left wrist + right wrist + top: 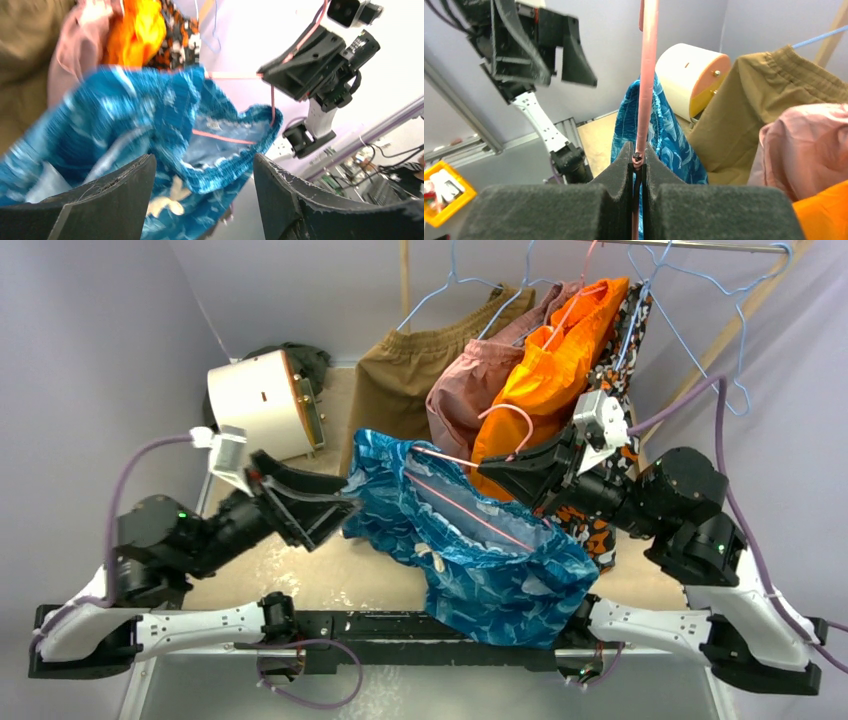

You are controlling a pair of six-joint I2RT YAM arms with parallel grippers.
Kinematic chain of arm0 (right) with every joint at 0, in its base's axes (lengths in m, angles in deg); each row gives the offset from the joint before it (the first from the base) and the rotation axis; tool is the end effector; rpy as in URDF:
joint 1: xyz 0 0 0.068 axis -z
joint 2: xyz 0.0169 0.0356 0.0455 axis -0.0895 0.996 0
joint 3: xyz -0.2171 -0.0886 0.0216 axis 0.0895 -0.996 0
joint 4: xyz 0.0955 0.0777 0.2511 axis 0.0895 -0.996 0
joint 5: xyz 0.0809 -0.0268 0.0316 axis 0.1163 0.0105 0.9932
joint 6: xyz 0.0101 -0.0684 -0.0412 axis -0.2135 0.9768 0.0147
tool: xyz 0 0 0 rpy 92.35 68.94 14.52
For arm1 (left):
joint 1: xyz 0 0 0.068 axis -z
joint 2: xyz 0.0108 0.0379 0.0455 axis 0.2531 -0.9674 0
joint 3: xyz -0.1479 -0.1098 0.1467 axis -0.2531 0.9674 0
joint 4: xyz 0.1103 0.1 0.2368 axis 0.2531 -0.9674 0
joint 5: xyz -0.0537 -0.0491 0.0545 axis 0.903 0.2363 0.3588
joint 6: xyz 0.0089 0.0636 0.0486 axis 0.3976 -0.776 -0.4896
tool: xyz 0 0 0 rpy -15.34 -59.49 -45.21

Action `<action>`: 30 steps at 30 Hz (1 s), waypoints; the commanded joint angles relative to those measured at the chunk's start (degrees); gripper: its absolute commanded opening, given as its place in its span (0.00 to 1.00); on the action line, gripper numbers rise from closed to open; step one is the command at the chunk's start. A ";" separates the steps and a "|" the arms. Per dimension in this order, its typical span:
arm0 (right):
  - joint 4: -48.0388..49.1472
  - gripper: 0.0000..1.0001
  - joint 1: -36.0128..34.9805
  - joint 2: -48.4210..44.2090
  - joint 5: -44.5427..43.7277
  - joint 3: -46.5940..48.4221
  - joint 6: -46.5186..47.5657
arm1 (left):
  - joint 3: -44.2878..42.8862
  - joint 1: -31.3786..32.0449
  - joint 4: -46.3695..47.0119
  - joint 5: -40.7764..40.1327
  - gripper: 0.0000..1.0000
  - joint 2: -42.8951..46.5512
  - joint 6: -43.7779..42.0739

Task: Place the shorts on the hanger
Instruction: Hang the shorts on the hanger.

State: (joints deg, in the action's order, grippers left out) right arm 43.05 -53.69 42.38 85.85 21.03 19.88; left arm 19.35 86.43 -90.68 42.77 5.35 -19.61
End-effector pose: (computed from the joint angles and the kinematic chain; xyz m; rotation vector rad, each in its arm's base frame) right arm 0.0972 0.1679 0.5144 -0.6383 1.2252 1.0193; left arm 0.0685 -0.1478 0.4571 0.2407 1.5967 -1.3251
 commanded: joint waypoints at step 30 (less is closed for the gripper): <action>-7.67 0.00 -0.16 11.39 16.41 14.40 5.87 | -18.35 0.04 2.47 2.52 0.67 -6.20 -29.96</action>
State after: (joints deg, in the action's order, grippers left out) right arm 35.22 -53.74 51.70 104.26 36.89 23.95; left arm 4.62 86.41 -86.48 38.86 2.27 -45.53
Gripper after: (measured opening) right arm 0.031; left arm 0.668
